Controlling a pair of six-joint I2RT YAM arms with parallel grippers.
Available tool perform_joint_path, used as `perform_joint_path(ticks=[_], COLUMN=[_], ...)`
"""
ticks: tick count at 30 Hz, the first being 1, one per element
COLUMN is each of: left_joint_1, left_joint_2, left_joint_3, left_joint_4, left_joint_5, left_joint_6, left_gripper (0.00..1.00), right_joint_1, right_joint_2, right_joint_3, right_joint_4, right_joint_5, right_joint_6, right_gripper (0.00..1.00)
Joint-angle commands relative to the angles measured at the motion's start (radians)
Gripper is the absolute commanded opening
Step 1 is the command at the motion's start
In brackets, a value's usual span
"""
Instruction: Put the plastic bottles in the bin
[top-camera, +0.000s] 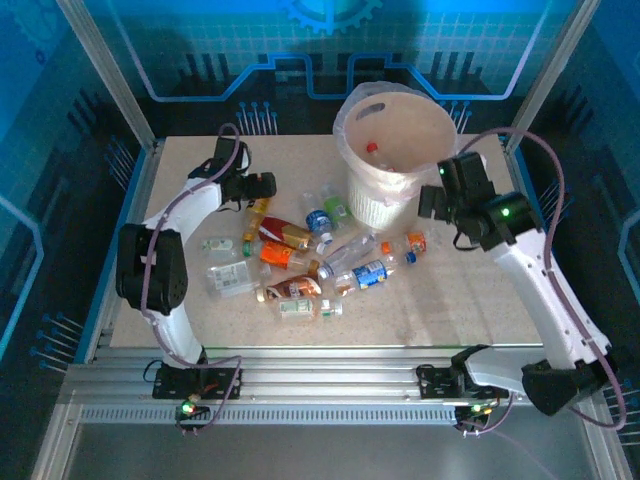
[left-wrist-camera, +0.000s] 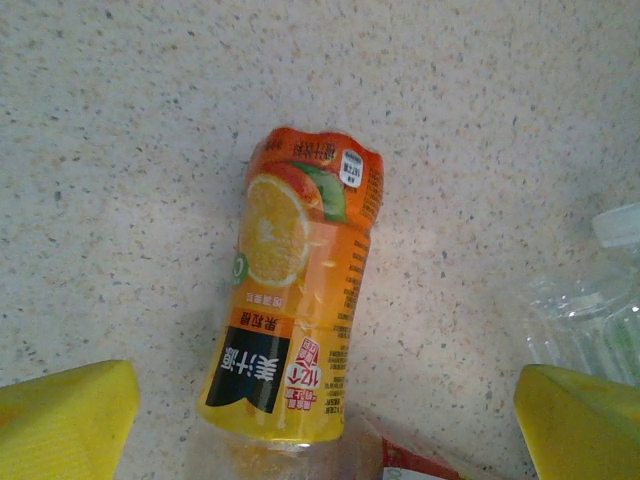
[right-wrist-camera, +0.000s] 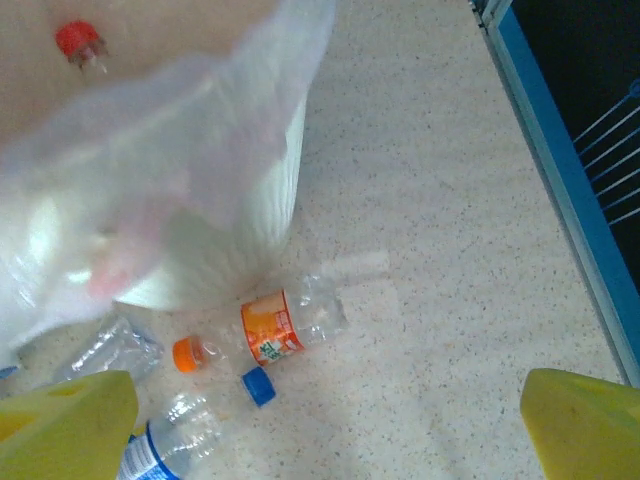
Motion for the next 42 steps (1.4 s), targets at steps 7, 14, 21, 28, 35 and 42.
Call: perform_joint_path(ticks=[7, 14, 21, 28, 35, 42], left_joint_1=[0.018, 0.021, 0.021, 0.022, 0.023, 0.028], left_joint_2=[0.175, 0.293, 0.371, 0.438, 0.482, 0.478], left_joint_3=[0.178, 0.295, 0.357, 0.426, 0.481, 0.531], left_joint_4=[-0.139, -0.210, -0.234, -0.264, -0.279, -0.279], left_joint_5=[0.067, 0.073, 0.064, 0.023, -0.022, -0.050], left_joint_6=[0.065, 0.086, 0.092, 0.093, 0.104, 0.119], left_gripper=[0.95, 0.92, 0.88, 0.84, 0.71, 0.55], right_joint_1=[-0.068, -0.087, -0.121, -0.129, -0.132, -0.133], right_joint_2=[-0.049, -0.043, -0.054, -0.065, -0.088, -0.113], right_joint_3=[-0.129, -0.180, -0.219, -0.247, -0.271, -0.293], right_joint_4=[-0.059, -0.020, 0.025, 0.038, 0.061, 0.082], right_joint_5=[0.025, 0.019, -0.023, -0.024, -0.026, -0.027], right_joint_6=[0.028, 0.050, 0.057, 0.063, 0.074, 0.077], right_gripper=[1.00, 1.00, 1.00, 1.00, 1.00, 1.00])
